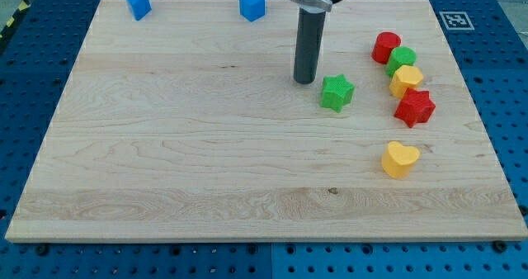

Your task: Push the green star to the bottom of the red star

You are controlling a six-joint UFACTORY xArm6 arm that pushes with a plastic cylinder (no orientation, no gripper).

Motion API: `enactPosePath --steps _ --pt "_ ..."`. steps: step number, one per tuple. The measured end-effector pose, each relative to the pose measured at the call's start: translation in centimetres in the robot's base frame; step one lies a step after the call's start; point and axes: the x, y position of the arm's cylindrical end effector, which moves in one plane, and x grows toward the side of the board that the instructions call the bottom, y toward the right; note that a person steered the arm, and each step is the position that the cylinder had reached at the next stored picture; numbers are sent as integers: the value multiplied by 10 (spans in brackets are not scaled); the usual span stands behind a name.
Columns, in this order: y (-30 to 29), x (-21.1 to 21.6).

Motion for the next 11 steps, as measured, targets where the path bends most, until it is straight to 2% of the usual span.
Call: enactPosePath --steps 2,4,8,11 --pt "22 24" --pt "56 29" --pt "86 99" --pt "145 108"
